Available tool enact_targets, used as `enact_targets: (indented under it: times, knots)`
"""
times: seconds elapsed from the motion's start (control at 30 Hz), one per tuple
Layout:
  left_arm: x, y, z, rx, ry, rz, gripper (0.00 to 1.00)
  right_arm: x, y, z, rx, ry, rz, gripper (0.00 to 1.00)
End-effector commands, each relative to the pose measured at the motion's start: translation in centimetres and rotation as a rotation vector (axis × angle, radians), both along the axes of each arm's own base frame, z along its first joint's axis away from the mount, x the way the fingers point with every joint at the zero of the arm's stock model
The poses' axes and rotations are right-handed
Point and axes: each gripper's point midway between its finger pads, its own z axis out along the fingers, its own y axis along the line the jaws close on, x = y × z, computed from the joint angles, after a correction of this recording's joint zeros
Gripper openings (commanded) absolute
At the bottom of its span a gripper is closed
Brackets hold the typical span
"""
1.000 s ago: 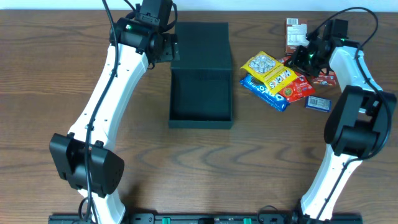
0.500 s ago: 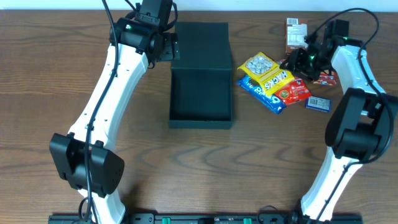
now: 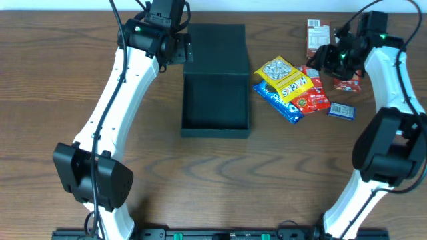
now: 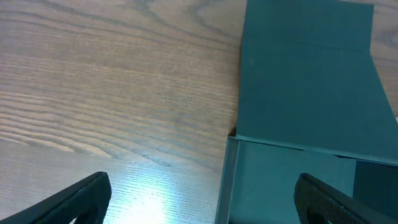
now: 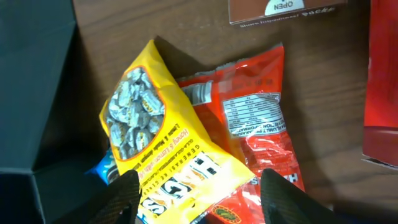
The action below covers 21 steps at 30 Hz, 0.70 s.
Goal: Pack container
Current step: 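Grasp the yellow Hacks candy bag with the right gripper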
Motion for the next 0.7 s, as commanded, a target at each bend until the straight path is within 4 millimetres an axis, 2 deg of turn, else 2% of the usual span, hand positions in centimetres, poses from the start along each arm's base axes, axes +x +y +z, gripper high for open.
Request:
enact_targets:
  times: [0.0, 0.2, 0.47, 0.67]
  knots:
    - [0.2, 0.5, -0.3, 0.014, 0.004, 0.006, 0.95, 0.2, 1.1, 0.1, -0.006, -0.019, 0.076, 0.63]
    - [0.2, 0.5, -0.3, 0.013, 0.002, 0.006, 0.95, 0.7, 2.5, -1.9, 0.010, -0.020, 0.148, 0.64]
    - [0.2, 0.5, -0.3, 0.013, 0.002, 0.006, 0.95, 1.3, 2.4, -4.3, -0.013, -0.016, 0.185, 0.66]
    - [0.3, 0.4, -0.2, 0.012, -0.003, 0.006, 0.95, 1.1, 3.4, -6.3, -0.019, 0.018, 0.217, 0.65]
